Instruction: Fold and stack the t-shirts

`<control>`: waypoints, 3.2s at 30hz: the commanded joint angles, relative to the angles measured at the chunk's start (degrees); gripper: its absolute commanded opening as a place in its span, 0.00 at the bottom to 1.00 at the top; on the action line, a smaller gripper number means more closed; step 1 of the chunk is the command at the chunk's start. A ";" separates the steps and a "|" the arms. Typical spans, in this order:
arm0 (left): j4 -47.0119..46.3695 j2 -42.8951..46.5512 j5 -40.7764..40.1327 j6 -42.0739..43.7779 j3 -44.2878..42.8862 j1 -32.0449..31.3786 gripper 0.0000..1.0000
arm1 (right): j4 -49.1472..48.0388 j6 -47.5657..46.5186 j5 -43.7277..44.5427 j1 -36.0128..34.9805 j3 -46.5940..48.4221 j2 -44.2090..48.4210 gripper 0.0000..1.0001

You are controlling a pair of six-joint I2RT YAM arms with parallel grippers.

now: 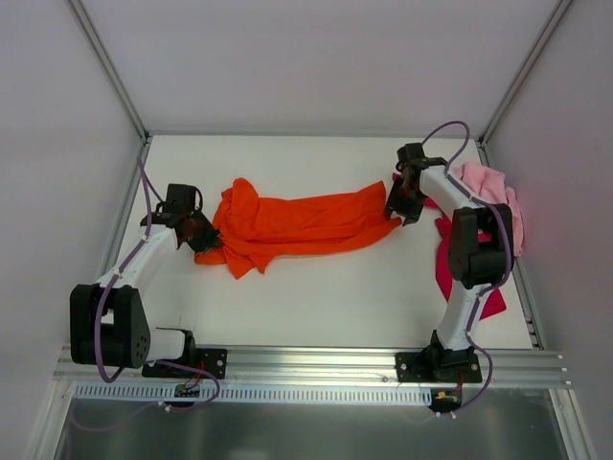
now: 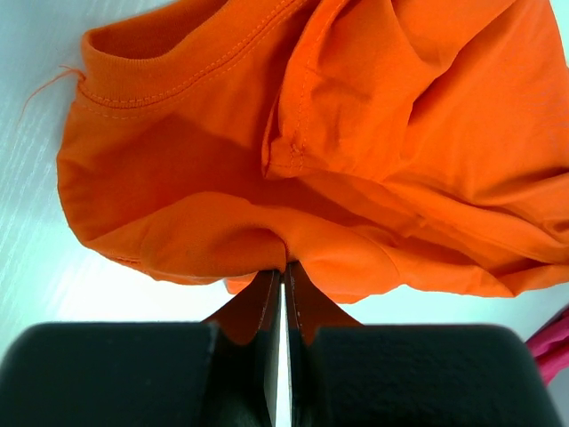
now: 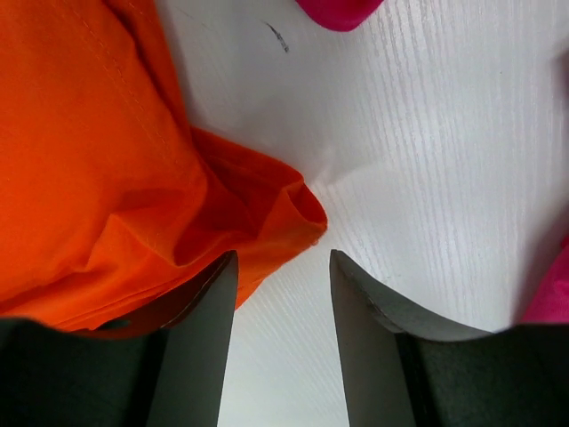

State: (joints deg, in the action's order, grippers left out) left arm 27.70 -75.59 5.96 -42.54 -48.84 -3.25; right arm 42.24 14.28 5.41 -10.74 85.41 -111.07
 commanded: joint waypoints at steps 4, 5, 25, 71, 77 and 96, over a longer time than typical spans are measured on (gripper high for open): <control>-0.02 0.53 0.28 1.59 -0.29 0.70 0.00 | 1.27 -0.40 1.45 0.11 0.12 -0.99 0.50; 0.16 0.45 0.20 1.76 -0.38 0.78 0.00 | 1.18 -0.31 1.36 0.11 -0.41 -1.26 0.49; -0.19 -0.43 0.46 1.94 -1.17 1.58 0.00 | -1.10 -1.01 1.44 0.28 -2.53 -0.82 0.01; 0.07 -24.51 -1.30 5.54 -29.99 5.35 0.00 | 8.74 -6.81 0.39 0.20 38.60 -16.19 0.01; 1.56 -29.26 -1.56 5.98 -36.49 5.36 0.00 | 11.02 -7.95 1.27 0.28 48.01 -21.56 0.01; 3.76 -39.80 -2.79 6.69 -47.39 5.97 0.00 | 4.26 -10.15 2.59 1.07 48.54 -25.51 0.01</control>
State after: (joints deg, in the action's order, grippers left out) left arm 30.50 -113.91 4.62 -36.60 -92.86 1.74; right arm 48.21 5.02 6.37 -10.44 130.96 -135.63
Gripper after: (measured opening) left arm 0.009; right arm 0.018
